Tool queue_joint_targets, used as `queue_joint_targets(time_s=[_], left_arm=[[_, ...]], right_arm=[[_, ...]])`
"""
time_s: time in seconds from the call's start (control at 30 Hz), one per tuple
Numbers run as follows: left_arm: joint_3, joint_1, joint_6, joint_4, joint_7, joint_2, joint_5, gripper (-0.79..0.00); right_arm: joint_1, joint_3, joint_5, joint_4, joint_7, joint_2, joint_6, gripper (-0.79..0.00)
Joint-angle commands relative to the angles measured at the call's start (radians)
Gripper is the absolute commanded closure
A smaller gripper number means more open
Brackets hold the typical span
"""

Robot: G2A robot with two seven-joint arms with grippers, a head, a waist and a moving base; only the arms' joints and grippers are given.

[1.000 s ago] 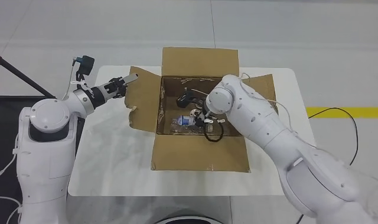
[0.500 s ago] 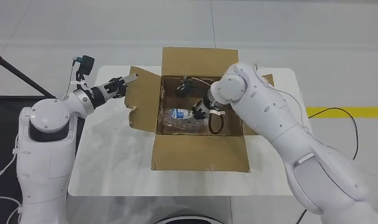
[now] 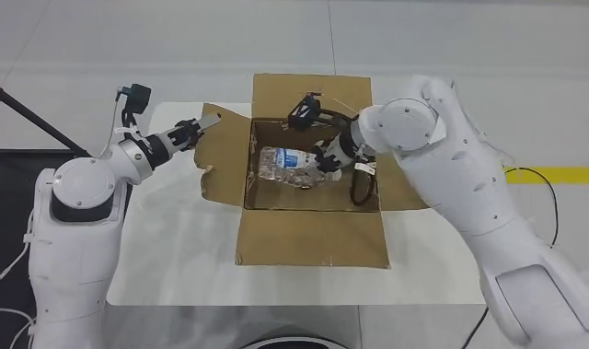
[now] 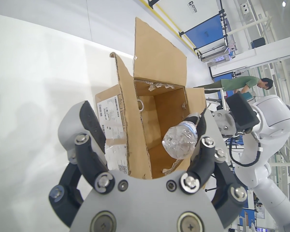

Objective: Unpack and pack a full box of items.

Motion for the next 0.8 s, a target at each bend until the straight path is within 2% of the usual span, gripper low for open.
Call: queue_joint_targets(time_s=[0.0,0.23,0.47,0.6,0.77], left_arm=[[-0.002,0.009,-0.011,-0.016,0.014,0.002,-0.014,-0.785],[-0.003,0.012,-0.015,-0.023,0.017,0.002,-0.02,-0.785],[-0.003,0.012,-0.015,-0.023,0.017,0.002,-0.02,-0.785],[-0.003,0.012,-0.015,-0.023,0.017,0.002,-0.02,-0.785],[-0.003,0.012,-0.015,-0.023,0.017,0.002,-0.02,-0.785]], right_arm=[[-0.036,0.061,-0.032,-0.081,0.011,0.023,0.033,0.0],[-0.171,0.309,-0.148,-0.32,0.028,0.095,0.144,0.0],[-0.315,0.59,-0.352,-0.498,0.011,0.153,0.266,0.0],[-0.412,0.716,-0.486,-0.555,0.004,0.176,0.325,0.0],[-0.54,0.825,-0.609,-0.535,0.004,0.195,0.371,0.0]])
